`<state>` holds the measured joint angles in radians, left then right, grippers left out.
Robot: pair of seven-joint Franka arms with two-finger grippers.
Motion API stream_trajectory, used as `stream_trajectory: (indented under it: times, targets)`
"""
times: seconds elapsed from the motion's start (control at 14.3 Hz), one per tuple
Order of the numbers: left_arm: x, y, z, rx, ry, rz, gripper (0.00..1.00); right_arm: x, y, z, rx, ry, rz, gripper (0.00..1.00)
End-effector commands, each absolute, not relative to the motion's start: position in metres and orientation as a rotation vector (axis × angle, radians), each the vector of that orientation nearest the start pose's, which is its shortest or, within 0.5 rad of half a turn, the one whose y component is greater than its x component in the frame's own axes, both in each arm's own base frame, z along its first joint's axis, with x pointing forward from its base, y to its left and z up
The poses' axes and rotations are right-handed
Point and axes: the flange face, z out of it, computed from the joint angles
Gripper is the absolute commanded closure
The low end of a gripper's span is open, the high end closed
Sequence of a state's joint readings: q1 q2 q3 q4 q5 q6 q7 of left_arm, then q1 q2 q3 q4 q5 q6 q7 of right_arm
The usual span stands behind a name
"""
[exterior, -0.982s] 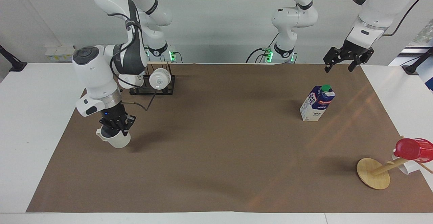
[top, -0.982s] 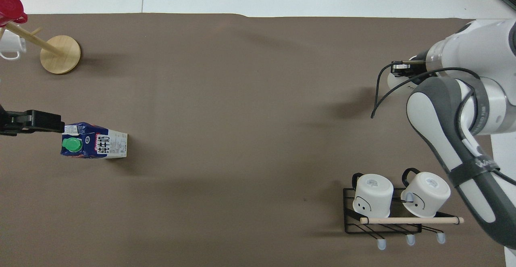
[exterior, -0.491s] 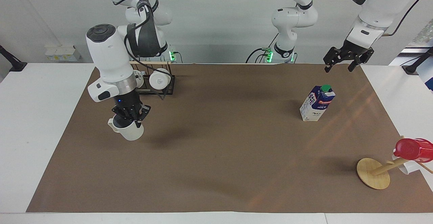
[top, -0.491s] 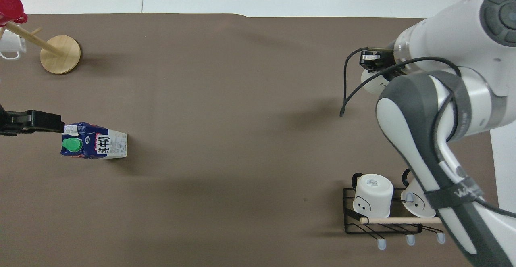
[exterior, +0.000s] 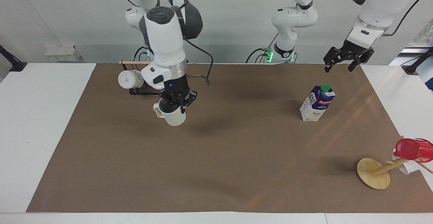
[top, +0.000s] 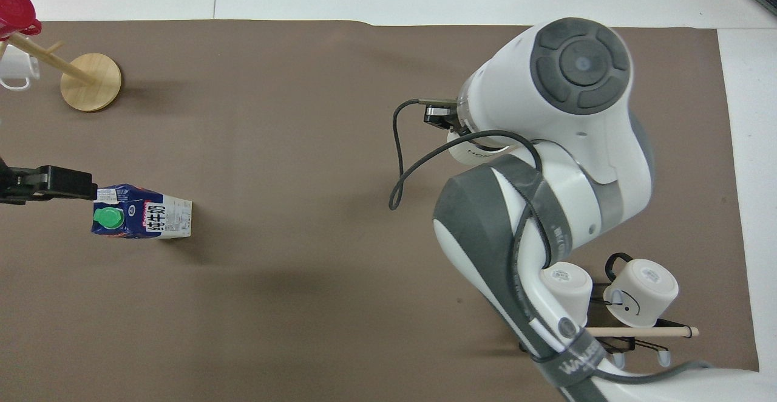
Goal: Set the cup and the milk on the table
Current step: 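Lift the white mug and carry it toward the table center, then lower the white mug onto the table center and release it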
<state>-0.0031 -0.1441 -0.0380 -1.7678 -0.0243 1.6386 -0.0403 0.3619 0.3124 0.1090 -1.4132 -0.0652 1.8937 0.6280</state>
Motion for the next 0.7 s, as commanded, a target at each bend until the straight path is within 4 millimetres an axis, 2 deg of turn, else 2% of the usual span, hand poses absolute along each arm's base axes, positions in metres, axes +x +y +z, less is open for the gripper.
stream_trajectory:
  times: [0.0,0.14,0.28,0.63]
  targets:
    - [0.514,-0.022,0.617,-3.163,-0.012,-0.011,0.00,0.603,0.351,0.533,-3.093,0.266,-0.231,1.00]
    - [0.514,-0.022,0.617,-3.163,-0.012,-0.008,0.00,0.589,0.373,0.525,-3.104,0.242,-0.213,1.00]
    - [0.514,-0.022,0.618,-3.161,-0.012,-0.011,0.00,0.562,0.412,0.511,-3.112,0.196,-0.188,1.00]
    - [0.514,-0.022,0.617,-3.163,-0.012,-0.011,0.00,0.542,0.453,0.452,-3.140,0.328,-0.212,1.00]
